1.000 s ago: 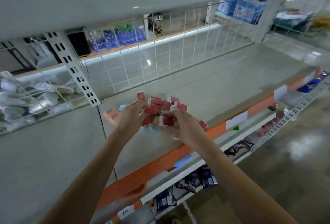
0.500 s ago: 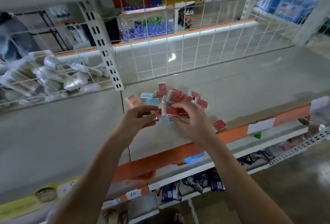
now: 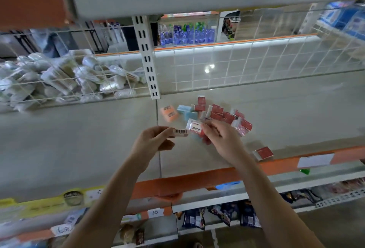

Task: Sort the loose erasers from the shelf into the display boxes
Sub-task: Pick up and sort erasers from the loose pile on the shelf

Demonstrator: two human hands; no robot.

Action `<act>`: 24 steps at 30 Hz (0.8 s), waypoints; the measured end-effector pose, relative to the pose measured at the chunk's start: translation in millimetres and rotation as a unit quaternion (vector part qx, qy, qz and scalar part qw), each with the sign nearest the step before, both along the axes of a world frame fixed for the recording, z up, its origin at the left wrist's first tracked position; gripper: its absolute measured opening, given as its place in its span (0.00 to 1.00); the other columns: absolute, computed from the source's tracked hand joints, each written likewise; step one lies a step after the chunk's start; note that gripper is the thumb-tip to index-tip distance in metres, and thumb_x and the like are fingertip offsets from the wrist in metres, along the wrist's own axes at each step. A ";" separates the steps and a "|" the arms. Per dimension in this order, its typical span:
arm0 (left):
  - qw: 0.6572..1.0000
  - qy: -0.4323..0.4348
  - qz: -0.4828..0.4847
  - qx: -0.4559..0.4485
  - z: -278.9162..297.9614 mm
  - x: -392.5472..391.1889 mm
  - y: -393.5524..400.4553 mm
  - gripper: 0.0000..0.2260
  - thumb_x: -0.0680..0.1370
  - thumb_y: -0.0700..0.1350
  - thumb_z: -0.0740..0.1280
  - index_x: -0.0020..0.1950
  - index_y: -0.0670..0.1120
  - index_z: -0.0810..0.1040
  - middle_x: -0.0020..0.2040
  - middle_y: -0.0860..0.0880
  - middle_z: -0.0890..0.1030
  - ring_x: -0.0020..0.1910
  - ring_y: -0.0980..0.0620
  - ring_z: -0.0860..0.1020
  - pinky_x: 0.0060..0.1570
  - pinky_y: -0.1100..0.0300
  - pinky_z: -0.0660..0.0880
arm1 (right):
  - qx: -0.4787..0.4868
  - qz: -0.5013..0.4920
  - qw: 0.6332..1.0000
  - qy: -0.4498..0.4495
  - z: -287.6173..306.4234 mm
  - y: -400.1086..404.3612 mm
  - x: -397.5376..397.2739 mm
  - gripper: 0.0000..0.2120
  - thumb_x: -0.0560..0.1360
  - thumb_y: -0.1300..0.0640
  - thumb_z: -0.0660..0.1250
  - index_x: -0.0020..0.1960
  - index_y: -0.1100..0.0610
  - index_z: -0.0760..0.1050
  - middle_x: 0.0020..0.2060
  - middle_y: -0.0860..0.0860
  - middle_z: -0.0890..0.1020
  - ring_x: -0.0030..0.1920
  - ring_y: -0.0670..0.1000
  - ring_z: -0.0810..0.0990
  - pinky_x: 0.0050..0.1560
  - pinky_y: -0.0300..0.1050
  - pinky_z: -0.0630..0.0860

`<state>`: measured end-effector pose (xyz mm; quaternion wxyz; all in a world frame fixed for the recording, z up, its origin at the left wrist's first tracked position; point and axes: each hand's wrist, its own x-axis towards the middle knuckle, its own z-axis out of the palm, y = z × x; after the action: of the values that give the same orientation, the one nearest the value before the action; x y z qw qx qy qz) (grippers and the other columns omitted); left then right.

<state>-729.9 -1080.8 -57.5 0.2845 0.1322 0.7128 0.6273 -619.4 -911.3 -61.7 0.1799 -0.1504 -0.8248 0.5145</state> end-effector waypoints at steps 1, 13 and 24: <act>1.000 0.009 0.011 -0.010 -0.7 -2.2 -8.2 0.07 0.78 0.42 0.64 0.49 0.42 0.81 0.40 0.47 0.83 0.33 0.53 0.80 0.36 0.63 0.78 | -0.022 0.015 1.000 -0.005 -0.2 -5.1 -5.5 0.06 0.78 0.58 0.61 0.50 0.57 0.76 0.33 0.45 0.80 0.31 0.39 0.79 0.34 0.29 0.72; 0.980 0.094 0.173 -0.022 15.2 -30.0 -206.2 0.15 0.81 0.44 0.59 0.35 0.42 0.74 0.25 0.49 0.74 0.20 0.55 0.67 0.19 0.65 0.61 | -0.121 0.226 0.964 -0.062 13.4 -173.8 -86.7 0.06 0.79 0.57 0.61 0.46 0.55 0.76 0.34 0.51 0.83 0.33 0.47 0.80 0.34 0.38 0.76; 0.938 0.156 0.309 -0.008 43.6 -71.8 -481.1 0.17 0.81 0.41 0.59 0.31 0.44 0.70 0.19 0.51 0.70 0.16 0.59 0.62 0.17 0.69 0.58 | -0.145 0.345 0.927 -0.035 37.9 -447.3 -169.5 0.08 0.79 0.60 0.60 0.43 0.56 0.76 0.32 0.52 0.81 0.31 0.51 0.77 0.32 0.40 0.75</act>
<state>-801.7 -1561.8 -13.9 -0.0369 -0.0008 0.7592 0.6499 -788.9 -1358.6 -23.8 -0.0613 0.1013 -0.7477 0.6534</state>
